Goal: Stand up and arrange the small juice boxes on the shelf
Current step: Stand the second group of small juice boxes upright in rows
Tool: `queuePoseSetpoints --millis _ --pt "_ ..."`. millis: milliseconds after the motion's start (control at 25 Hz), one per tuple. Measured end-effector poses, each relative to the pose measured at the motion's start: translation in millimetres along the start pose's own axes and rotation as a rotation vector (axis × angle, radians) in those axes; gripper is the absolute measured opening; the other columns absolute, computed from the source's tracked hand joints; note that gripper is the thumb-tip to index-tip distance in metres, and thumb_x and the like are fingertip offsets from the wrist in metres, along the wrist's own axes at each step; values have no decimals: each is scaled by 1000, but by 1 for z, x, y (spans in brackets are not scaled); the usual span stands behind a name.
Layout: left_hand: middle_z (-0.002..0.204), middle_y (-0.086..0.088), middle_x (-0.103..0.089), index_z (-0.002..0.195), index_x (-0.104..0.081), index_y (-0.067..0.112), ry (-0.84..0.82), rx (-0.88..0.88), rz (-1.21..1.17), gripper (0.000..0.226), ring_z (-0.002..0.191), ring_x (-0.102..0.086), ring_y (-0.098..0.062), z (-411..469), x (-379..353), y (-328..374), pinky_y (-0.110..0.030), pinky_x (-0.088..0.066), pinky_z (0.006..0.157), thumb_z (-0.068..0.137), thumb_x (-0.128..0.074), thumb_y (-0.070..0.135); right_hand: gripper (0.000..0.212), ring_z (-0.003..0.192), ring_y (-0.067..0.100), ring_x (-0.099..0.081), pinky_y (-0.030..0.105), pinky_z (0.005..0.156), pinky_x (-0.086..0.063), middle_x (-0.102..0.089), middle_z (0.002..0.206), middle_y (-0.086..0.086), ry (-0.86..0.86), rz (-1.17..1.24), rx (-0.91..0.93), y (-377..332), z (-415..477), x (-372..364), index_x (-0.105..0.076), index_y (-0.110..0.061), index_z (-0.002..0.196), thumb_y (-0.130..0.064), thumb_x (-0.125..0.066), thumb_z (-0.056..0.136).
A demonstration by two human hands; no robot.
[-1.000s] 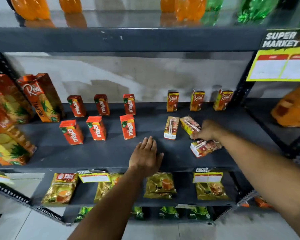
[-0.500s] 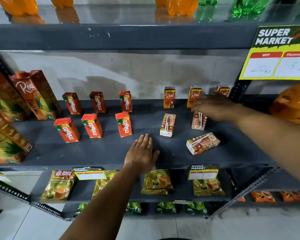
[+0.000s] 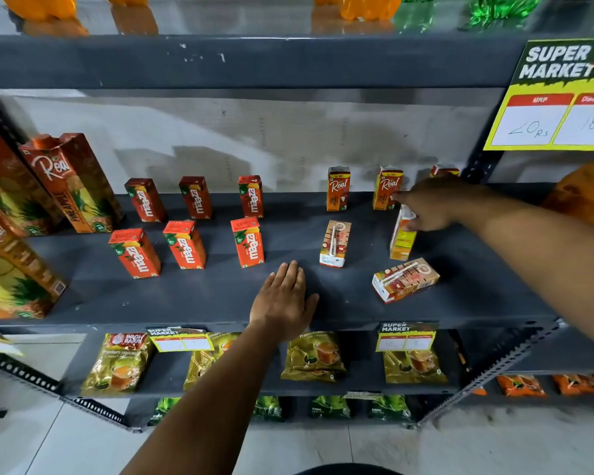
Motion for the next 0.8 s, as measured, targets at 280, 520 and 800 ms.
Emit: queuePoseSetpoints --millis 280,520,800 --pt "162 -9 -1 152 -7 8 -7 4 0 69 149 4 -23 0 -1 0 -37 -1 120 99 -16 52 80 107 30 -60 40 89 -50 -60 126 14 12 229 -215 4 4 -10 -49 -12 131 -74 -38 82" --pt "162 -9 -1 151 -7 7 -6 10 19 68 149 3 -23 1 -3 0 -37 0 120 99 -15 50 41 92 17 -64 38 84 -54 -65 100 -5 133 697 101 -20 -51 2 -61 -23 115 -37 -72 79" --pt "162 -8 0 152 -7 8 -16 11 36 69 149 4 -22 0 -4 1 -38 -1 120 98 -13 51 79 136 21 -36 27 103 -30 -34 153 0 -127 482 11 -32 -60 -93 -26 -27 150 -27 -69 84"
Point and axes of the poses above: each hand's wrist, its own z-axis towards the middle knuckle, its own x-axis out of the back of the hand, y = z × x, the point moved 9 cm from there along z, towards the middle knuckle
